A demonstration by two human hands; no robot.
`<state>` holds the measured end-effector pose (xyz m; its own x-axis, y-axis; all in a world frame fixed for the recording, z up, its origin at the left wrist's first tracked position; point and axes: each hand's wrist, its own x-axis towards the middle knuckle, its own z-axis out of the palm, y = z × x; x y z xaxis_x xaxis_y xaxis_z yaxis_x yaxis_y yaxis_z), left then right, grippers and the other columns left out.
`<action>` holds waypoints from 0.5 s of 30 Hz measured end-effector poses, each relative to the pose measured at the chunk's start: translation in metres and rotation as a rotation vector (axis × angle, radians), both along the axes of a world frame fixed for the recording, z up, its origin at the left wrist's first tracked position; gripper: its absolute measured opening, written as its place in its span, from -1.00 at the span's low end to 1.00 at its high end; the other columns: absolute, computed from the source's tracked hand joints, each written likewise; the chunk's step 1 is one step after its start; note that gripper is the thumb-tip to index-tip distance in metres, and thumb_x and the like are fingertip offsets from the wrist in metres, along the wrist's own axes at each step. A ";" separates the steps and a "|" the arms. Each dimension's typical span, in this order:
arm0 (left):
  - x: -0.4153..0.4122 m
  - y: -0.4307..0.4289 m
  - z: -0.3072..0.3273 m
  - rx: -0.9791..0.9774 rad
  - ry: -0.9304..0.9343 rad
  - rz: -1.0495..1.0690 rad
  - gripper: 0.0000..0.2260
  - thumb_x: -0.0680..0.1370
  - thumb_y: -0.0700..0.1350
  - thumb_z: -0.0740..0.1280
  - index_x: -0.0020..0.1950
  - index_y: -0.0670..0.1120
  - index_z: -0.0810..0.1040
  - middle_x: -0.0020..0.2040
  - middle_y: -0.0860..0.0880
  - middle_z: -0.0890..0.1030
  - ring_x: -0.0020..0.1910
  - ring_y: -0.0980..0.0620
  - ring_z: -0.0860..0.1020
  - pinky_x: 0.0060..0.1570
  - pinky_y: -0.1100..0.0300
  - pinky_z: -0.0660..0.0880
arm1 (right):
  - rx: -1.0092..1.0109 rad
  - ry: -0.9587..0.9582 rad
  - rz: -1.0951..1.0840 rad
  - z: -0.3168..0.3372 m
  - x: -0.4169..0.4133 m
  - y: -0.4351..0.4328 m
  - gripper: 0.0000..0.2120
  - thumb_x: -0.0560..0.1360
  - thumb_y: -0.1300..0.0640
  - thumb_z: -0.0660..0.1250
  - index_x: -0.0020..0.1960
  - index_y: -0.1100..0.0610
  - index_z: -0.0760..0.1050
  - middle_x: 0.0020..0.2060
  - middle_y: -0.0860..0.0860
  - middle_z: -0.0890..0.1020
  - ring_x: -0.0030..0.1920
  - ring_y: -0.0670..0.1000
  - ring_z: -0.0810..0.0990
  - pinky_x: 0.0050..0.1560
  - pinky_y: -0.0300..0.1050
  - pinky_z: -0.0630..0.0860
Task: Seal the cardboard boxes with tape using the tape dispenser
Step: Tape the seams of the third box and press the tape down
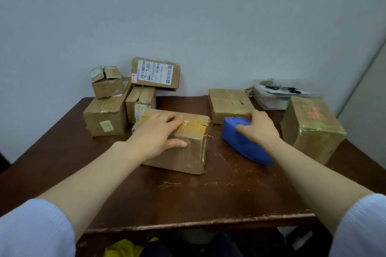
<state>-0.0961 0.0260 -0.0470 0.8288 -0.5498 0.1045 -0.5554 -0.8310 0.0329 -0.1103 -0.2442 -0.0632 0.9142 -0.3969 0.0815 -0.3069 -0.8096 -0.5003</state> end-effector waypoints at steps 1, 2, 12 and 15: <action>-0.006 -0.004 0.000 -0.001 -0.026 0.014 -0.31 0.50 0.30 0.16 0.55 0.04 0.12 0.50 0.02 0.19 0.45 -0.01 0.13 0.41 0.11 0.18 | -0.031 0.046 0.003 -0.003 -0.001 -0.002 -0.43 0.39 -0.07 0.43 0.26 0.23 0.42 0.20 0.15 0.49 0.16 0.16 0.49 0.11 0.09 0.51; -0.011 -0.008 -0.001 -0.008 -0.052 0.027 -0.32 0.50 0.31 0.17 0.53 0.03 0.16 0.47 0.00 0.23 0.42 -0.01 0.15 0.38 0.12 0.20 | -0.056 0.092 0.012 -0.006 -0.002 -0.003 -0.35 0.35 -0.15 0.46 0.26 0.22 0.39 0.18 0.13 0.47 0.15 0.14 0.48 0.09 0.07 0.51; -0.025 -0.020 0.000 0.012 -0.149 0.158 -0.33 0.39 0.43 0.15 0.40 0.11 0.35 0.24 0.03 0.38 0.25 0.04 0.30 -0.06 0.18 0.41 | -0.370 0.281 -0.044 -0.019 -0.007 -0.003 -0.50 0.42 -0.32 0.31 -0.15 0.13 0.31 -0.34 -0.01 0.48 -0.33 0.00 0.46 -0.15 -0.10 0.41; -0.029 -0.023 0.000 0.028 -0.200 0.173 -0.30 0.34 0.49 0.11 0.36 0.13 0.39 0.20 0.04 0.39 0.21 0.05 0.34 -0.11 0.20 0.40 | -0.233 0.199 0.016 -0.024 -0.007 -0.010 -0.58 0.46 -0.25 0.31 -0.26 0.07 0.29 -0.32 -0.01 0.45 -0.23 0.04 0.48 -0.38 -0.14 0.28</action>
<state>-0.1253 0.0028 -0.0474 0.8752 -0.4065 0.2623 -0.3979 -0.9132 -0.0876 -0.1173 -0.2546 -0.0875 0.9274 -0.3739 -0.0130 -0.3666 -0.9010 -0.2318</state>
